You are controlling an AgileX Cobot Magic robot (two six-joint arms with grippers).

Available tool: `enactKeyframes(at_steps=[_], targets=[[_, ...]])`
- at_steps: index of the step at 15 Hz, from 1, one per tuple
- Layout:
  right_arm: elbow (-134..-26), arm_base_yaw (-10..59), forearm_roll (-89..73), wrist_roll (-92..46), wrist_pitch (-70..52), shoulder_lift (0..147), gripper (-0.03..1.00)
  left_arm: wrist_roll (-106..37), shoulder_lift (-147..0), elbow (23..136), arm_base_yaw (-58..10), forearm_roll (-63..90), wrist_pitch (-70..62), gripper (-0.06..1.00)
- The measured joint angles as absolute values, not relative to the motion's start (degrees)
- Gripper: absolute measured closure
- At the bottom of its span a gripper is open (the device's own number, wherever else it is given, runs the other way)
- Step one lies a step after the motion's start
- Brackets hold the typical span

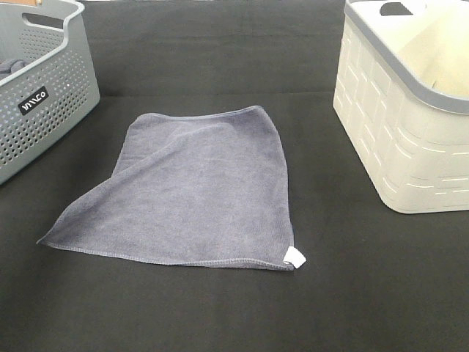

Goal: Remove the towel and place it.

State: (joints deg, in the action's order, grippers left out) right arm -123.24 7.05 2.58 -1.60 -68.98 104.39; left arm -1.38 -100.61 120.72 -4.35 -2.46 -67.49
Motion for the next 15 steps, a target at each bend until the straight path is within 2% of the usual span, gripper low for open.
enactKeyframes(at_steps=[3,6,9,15], targets=[[-121.8,7.0,6.1,-1.4,-69.4,102.0,0.38,0.9,-100.3,120.7,-4.4,-2.9,-69.4,0.18],[-113.9,7.0,7.9,-1.4,-69.7,95.3,0.38,3.0,-97.2,119.4,-4.4,-1.4,-69.4,0.18],[-96.8,7.0,10.8,-1.4,-69.8,82.6,0.38,3.2,-88.6,105.8,-4.4,-0.7,-69.4,0.18],[-65.0,7.0,10.6,-0.5,-64.6,58.9,0.38,3.2,-67.3,69.7,-4.4,0.0,-64.6,0.18]])
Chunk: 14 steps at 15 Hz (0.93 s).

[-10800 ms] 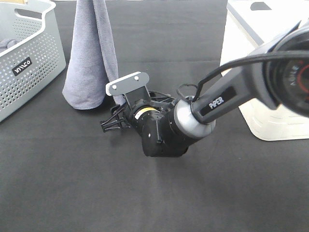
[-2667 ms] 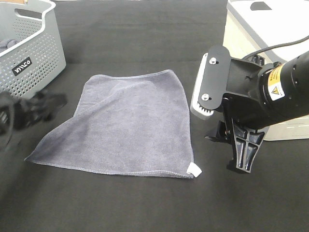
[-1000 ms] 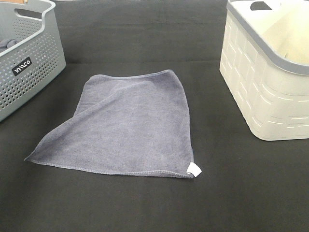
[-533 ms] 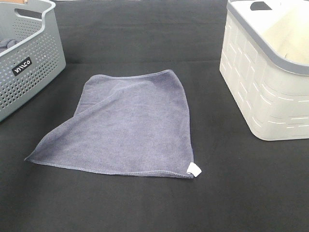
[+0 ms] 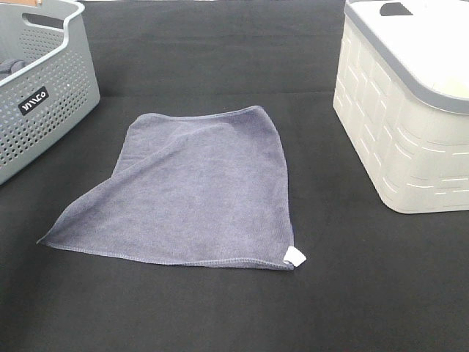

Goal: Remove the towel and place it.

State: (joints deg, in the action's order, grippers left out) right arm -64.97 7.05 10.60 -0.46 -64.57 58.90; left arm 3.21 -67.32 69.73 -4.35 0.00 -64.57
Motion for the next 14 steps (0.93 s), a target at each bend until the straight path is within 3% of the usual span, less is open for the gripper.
enactKeyframes(at_steps=[7,14], targets=[[-37.5,7.0,9.7,0.0,-60.2,35.6,0.38,4.1,-37.4,41.0,-4.4,0.0,-59.4,0.18],[-28.6,7.0,5.6,-0.5,-60.0,17.6,0.38,4.5,-14.8,30.2,-4.4,0.0,-59.7,0.18]])
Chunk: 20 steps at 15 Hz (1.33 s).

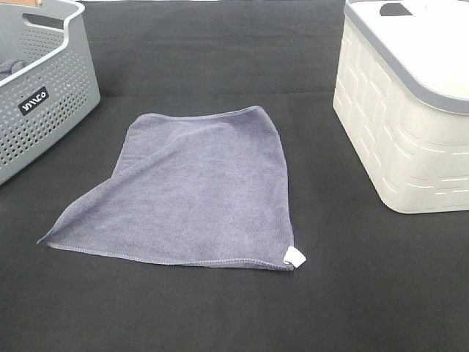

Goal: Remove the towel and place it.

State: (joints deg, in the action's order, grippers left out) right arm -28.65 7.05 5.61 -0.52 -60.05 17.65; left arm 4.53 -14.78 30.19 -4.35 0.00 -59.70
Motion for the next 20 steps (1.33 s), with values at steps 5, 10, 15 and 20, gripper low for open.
enactKeyframes(at_steps=[5,10,15,20], targets=[[-28.6,7.0,1.6,-5.1,-59.9,10.7,0.38,4.5,-6.0,29.6,-4.4,-0.4,-59.8,0.18],[-28.6,7.0,1.5,-5.4,-59.9,3.4,0.38,4.4,0.2,29.4,-4.4,-2.9,-59.8,0.18],[-28.6,7.0,1.5,-5.5,-60.0,-0.2,0.38,4.4,0.3,29.4,-4.4,-3.1,-59.8,0.18],[-28.6,7.0,1.5,-4.8,-60.0,-0.2,0.38,4.4,0.3,29.4,-4.4,-3.1,-59.8,0.18]])
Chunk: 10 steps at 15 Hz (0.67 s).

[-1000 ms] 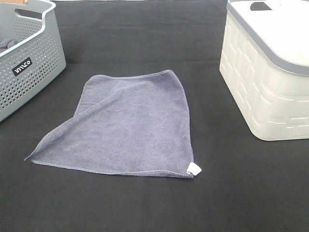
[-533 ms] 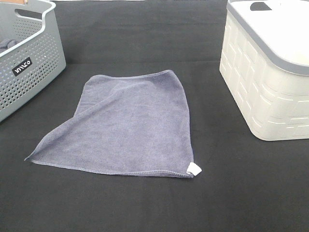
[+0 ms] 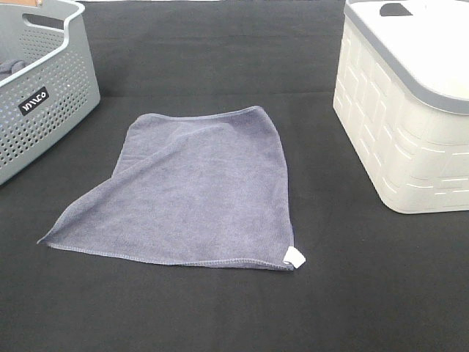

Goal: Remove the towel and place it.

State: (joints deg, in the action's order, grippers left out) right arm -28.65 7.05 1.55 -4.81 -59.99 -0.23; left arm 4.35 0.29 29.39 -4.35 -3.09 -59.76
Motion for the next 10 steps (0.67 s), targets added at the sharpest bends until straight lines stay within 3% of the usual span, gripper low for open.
enactKeyframes(at_steps=[10], targets=[[-28.6,7.0,1.5,-4.6,-60.0,-0.2,0.38,3.7,0.3,29.3,-4.4,-3.1,-59.8,0.18]])
